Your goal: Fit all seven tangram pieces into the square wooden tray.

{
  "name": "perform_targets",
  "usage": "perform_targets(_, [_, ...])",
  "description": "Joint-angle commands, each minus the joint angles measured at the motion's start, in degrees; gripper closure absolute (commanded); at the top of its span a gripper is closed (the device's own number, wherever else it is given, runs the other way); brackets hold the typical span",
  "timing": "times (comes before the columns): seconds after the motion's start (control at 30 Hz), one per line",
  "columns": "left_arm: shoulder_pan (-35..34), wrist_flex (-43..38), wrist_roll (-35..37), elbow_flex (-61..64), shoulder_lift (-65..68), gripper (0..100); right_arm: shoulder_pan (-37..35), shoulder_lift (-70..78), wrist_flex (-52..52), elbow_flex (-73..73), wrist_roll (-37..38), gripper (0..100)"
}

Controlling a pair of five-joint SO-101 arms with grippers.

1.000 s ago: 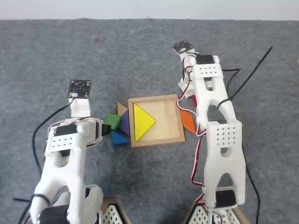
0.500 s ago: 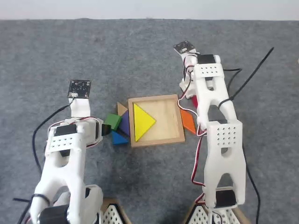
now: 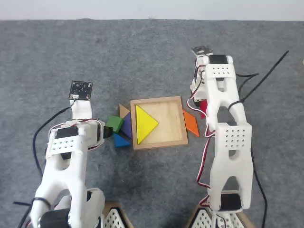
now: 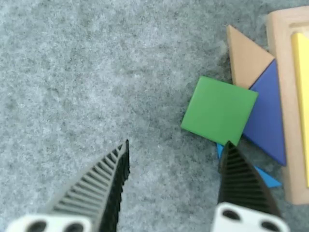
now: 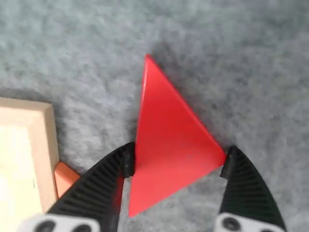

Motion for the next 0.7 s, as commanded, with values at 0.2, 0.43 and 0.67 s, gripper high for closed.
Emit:
perform_targets(0.2, [-0.26,-1.05,0.26,-0.57,-1.85,71,0.84,-12.70,9.36,-0.97,-6.68,77.1])
perform_targets(0.43, [-0.26,-1.05,0.26,-0.57,-1.85,71,-2.68,-18.59,12.26,-0.88,-8.35,76.9])
perform_targets(0.67, [-0.18,-0.97,0.26,-0.48,-1.85,71,-3.03,-12.62,11.30,-0.70,4.84,73.1])
